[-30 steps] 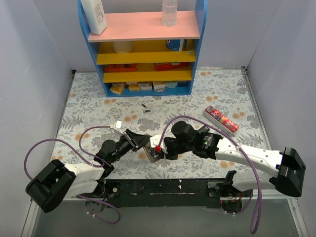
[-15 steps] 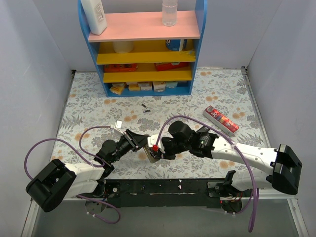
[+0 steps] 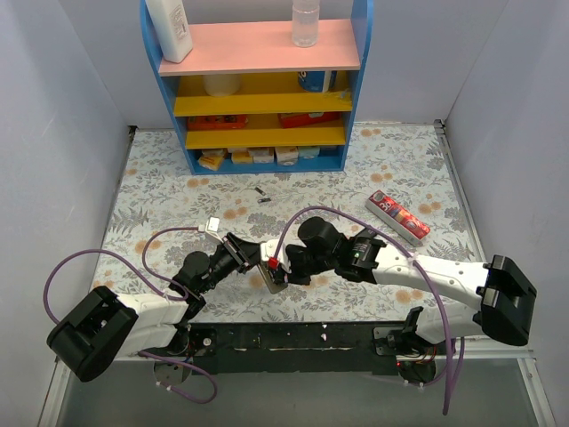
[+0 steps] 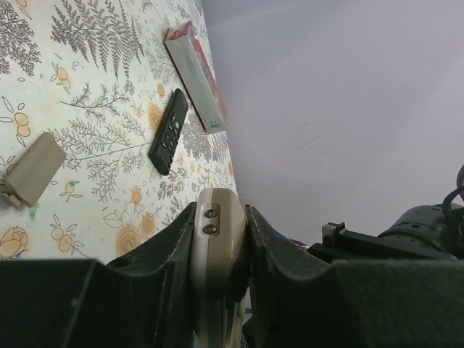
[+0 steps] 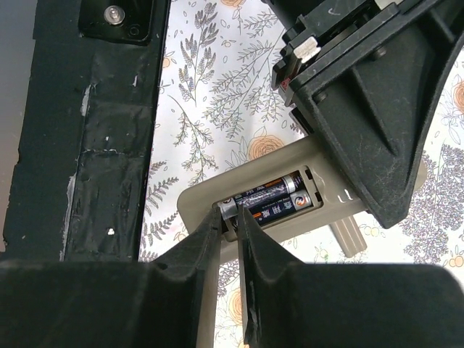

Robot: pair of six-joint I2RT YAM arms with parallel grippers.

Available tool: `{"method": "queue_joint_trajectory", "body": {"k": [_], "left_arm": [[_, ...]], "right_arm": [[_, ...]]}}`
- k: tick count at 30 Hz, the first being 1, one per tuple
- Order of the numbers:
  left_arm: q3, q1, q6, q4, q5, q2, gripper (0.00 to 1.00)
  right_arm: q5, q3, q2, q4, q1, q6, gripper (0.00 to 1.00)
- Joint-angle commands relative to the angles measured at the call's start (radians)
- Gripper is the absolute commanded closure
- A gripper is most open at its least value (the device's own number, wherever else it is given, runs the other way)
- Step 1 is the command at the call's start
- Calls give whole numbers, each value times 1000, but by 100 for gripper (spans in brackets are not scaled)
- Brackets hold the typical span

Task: Load the batteries into the remote control
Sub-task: Load the battery into the remote control.

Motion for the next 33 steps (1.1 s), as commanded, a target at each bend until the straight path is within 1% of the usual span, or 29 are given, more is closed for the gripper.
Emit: {"method": "queue_joint_trajectory", "body": {"k": [1,8,11,15,21,27,30,31,33], "left_arm": [[-44,2,-4,28,16,-15,100],[-42,2,-4,31,22,-28,100],[-47,2,-11,25,22,-44,100],[-50,2,-19,13,23,-74,100],[-53,1,-30,-9,22,-117,100],[-58,1,-19,-30,17,-141,100],[-58,1,25,-85,-19,-167,100],[-58,1,41,-140,-36,-178,100],[-59,-1,87,-198,-105,-208,100]], "right_arm": [[28,45,18,63,-2,29,80],[60,36,55,103,-2,52,82],[85,29,74,139,-2,55,82],[114,22,102,143,-1,63,83],[137,9,131,237,-2,78,83],[128,32,167,232,-5,89,83],[117,41,162,212,-5,104,82],[116,41,156,208,-5,118,82],[128,42,128,194,-5,136,80]]}}
